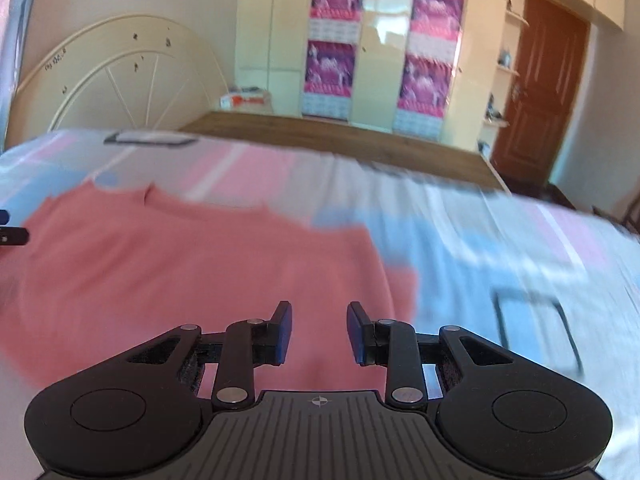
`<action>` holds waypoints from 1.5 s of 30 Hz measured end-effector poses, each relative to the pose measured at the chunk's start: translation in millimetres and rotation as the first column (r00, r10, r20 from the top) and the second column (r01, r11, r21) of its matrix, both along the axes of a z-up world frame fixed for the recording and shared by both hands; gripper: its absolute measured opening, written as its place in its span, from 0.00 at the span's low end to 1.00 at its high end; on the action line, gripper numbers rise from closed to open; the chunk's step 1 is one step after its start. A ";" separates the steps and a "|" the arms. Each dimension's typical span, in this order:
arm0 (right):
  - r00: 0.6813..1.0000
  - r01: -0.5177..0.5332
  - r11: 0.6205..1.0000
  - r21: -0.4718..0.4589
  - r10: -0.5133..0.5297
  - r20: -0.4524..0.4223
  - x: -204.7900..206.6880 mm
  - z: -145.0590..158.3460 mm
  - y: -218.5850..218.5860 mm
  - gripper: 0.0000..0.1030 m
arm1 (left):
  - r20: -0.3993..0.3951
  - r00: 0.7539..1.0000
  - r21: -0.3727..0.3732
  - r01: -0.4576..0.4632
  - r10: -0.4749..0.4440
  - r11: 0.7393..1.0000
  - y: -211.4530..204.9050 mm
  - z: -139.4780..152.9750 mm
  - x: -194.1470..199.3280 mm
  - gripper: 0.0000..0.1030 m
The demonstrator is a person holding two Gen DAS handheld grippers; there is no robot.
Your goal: Fold small clothes
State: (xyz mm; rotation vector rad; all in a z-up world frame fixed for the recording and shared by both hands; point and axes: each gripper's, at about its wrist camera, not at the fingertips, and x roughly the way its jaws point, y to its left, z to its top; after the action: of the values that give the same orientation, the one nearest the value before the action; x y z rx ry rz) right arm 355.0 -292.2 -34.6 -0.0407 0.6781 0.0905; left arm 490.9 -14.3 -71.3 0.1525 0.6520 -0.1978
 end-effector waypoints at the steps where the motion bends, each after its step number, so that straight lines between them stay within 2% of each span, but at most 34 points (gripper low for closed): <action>1: 1.000 -0.003 1.000 -0.002 0.003 0.001 15.9 -1.6 2.8 0.29 | -0.006 1.000 0.004 0.002 -0.002 1.000 -4.3 -0.7 15.7 0.73; 4: 1.000 -0.010 1.000 0.009 0.011 -0.029 61.8 -12.1 8.0 0.29 | -0.044 0.999 0.039 0.006 -0.005 0.999 -13.2 -12.2 52.1 0.72; 8: 0.998 -0.012 1.000 -0.005 0.012 -0.059 99.8 -30.0 3.9 0.29 | -0.093 0.996 0.073 -0.011 0.018 0.997 -12.0 -31.6 82.3 0.70; 10: 0.996 0.003 1.000 -0.022 -0.005 -0.084 107.7 -39.5 -8.9 0.29 | -0.115 0.992 0.082 -0.049 0.058 0.995 0.4 -41.1 87.2 0.71; 11: 0.994 0.024 0.999 -0.045 -0.029 -0.104 112.5 -45.7 -17.5 0.29 | -0.117 0.990 0.078 -0.069 0.078 0.995 8.3 -45.0 87.6 0.76; 12: 0.991 0.050 0.997 -0.052 -0.056 -0.121 113.4 -50.8 -27.7 0.29 | -0.121 0.988 0.057 -0.087 0.093 0.995 17.0 -48.0 86.6 0.81; 15: 0.987 0.068 0.997 -0.028 -0.071 -0.144 109.4 -54.9 -48.0 0.29 | -0.156 0.979 -0.043 -0.140 0.132 0.989 39.9 -52.6 84.9 0.83; 18: 0.985 0.050 0.997 -0.051 -0.058 -0.164 107.3 -50.6 -48.2 0.29 | -0.145 0.981 -0.001 -0.129 0.127 0.992 37.5 -46.8 83.2 0.81; 20: 0.985 0.061 0.996 -0.062 -0.070 -0.159 103.5 -43.0 -45.9 0.29 | -0.114 0.984 0.030 -0.136 0.139 0.990 36.1 -36.4 76.0 0.73; 24: 0.994 0.063 0.998 -0.005 -0.063 -0.085 63.3 -17.5 -47.0 0.29 | -0.040 0.990 -0.018 -0.140 0.139 0.990 51.8 -16.5 41.0 0.79; 27: 0.997 0.040 0.999 0.036 -0.037 -0.069 26.6 -3.4 -45.1 0.30 | -0.040 0.987 -0.034 -0.157 0.156 0.987 71.9 -11.8 -1.1 0.79; 30: 0.999 -0.001 0.999 0.034 0.003 -0.049 -20.0 4.2 -31.9 0.29 | -0.063 0.976 -0.113 -0.213 0.207 0.970 100.0 -13.0 -49.2 0.78; 32: 0.999 -0.018 0.999 0.035 0.019 -0.039 -49.9 7.9 -19.1 0.29 | -0.100 0.966 -0.188 -0.255 0.239 0.949 117.1 -17.2 -78.6 0.71; 33: 0.999 -0.025 0.999 0.046 0.026 -0.032 -62.3 9.2 -13.9 0.29 | -0.139 0.956 -0.235 -0.285 0.258 0.929 125.5 -20.5 -93.0 0.65; 38: 0.999 -0.042 0.994 0.097 0.045 -0.027 -103.1 11.5 20.3 0.29 | -0.258 0.921 -0.458 -0.383 0.292 0.802 145.8 -39.6 -141.1 0.62; 41: 0.997 -0.067 0.992 0.107 0.070 -0.027 -100.9 12.6 41.1 0.29 | -0.284 0.909 -0.526 -0.414 0.305 0.743 146.6 -50.6 -133.5 0.58; 43: 0.996 -0.085 0.990 0.117 0.088 -0.024 -93.5 14.7 52.9 0.29 | -0.307 0.898 -0.589 -0.440 0.316 0.678 149.3 -58.0 -124.2 0.56; 45: 0.995 -0.093 0.986 0.136 0.096 -0.015 -80.4 18.2 61.8 0.20 | -0.322 0.887 -0.639 -0.461 0.330 0.616 148.4 -65.7 -113.1 0.56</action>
State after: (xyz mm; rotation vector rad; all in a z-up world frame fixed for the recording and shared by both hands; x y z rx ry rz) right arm 274.6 -230.4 -16.4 0.0584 0.6906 0.2280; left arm 377.8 134.1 -136.9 -0.7715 0.7271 -0.0134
